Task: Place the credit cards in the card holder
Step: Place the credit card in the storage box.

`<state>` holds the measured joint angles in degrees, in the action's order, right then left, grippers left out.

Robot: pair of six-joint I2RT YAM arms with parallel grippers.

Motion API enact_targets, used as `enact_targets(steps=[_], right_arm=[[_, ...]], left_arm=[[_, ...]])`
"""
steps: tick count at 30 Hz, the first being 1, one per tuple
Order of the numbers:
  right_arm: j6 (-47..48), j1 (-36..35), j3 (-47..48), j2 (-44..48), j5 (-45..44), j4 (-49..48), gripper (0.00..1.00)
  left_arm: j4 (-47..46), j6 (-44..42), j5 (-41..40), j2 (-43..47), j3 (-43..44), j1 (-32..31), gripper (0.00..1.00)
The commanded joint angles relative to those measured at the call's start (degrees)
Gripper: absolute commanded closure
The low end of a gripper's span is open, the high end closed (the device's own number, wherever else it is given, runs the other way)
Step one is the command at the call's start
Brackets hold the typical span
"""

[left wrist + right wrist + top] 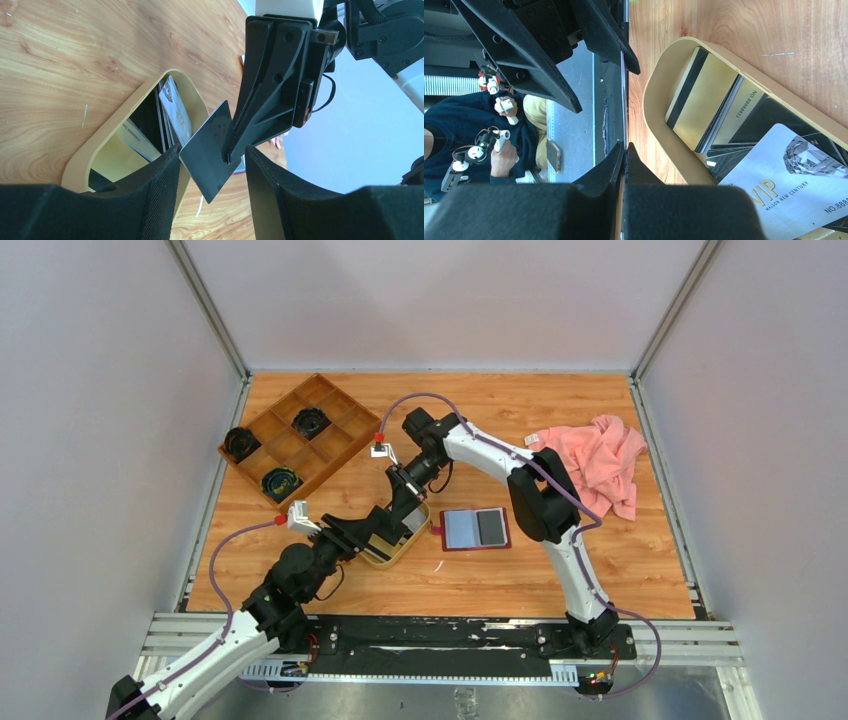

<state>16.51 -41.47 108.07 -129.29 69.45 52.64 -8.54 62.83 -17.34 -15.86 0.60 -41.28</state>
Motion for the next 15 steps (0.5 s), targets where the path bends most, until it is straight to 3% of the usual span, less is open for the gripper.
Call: enact_targets(steps=[1, 6, 9, 14, 15], right_arm=[[-0.51, 0.20, 0.92, -1.84, 0.56, 0.83, 1.00], [-0.52, 0.13, 0.83, -1.99, 1.86, 0.83, 1.00], [-0.43, 0.16, 0.74, -2.30, 1.85, 0.83, 0.99], [-0.43, 0.14, 0.76, -2.63, 0.66, 0.80, 0.92], [-0.39, 0.13, 0.74, -2.56, 0.23, 0.85, 0.88]], left_arm=[[-2.08, 0.13, 0.82, 0.56, -2.94, 0.23, 0.50], [-3.19, -0.48, 0.65, -0.23, -3.47, 0.23, 0.57], [-4.93, -1.79, 0.19, -1.15, -3.76, 0.23, 0.68], [-5.96, -3.28, -0.06, -2.82, -4.22, 0.32, 1.00], [-5.97, -3.57, -0.14, -2.92, -4.25, 0.32, 1.00]])
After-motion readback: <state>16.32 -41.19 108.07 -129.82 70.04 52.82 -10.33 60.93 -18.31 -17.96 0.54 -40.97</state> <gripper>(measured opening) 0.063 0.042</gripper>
